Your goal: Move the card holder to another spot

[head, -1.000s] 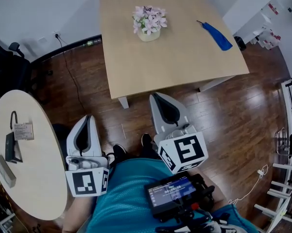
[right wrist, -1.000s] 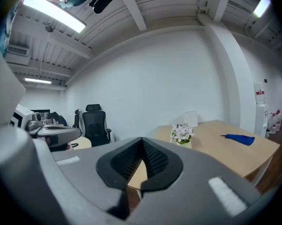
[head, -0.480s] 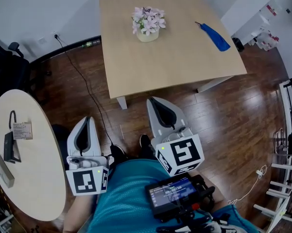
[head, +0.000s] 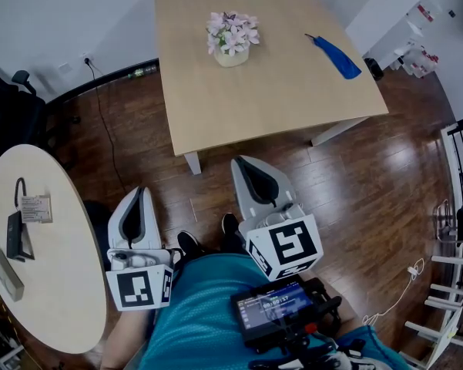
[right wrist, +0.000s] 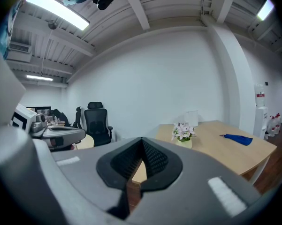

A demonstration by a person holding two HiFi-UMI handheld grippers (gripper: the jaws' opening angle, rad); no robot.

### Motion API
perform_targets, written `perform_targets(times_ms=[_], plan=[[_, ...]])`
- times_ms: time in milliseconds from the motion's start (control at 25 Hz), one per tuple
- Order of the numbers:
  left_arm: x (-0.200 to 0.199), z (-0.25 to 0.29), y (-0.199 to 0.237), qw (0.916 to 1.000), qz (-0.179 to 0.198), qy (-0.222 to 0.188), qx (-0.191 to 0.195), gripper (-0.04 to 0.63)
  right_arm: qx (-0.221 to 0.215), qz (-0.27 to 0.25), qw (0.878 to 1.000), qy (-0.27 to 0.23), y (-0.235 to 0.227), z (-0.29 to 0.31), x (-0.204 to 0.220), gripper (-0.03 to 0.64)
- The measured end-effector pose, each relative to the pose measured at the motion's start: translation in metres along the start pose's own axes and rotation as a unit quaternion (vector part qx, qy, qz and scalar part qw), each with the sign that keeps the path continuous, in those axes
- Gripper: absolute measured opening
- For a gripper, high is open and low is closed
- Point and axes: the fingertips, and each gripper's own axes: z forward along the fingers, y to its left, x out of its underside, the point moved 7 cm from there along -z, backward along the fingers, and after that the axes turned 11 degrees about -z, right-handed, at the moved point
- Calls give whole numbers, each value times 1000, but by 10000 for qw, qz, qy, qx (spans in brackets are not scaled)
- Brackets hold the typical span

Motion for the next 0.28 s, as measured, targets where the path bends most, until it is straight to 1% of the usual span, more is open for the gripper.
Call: perform_targets(times_ms=[280], plan=[[-3,-2,-4,10000,-12,-20,79,14,49,22,10000,19,0,-5,-2,-11]])
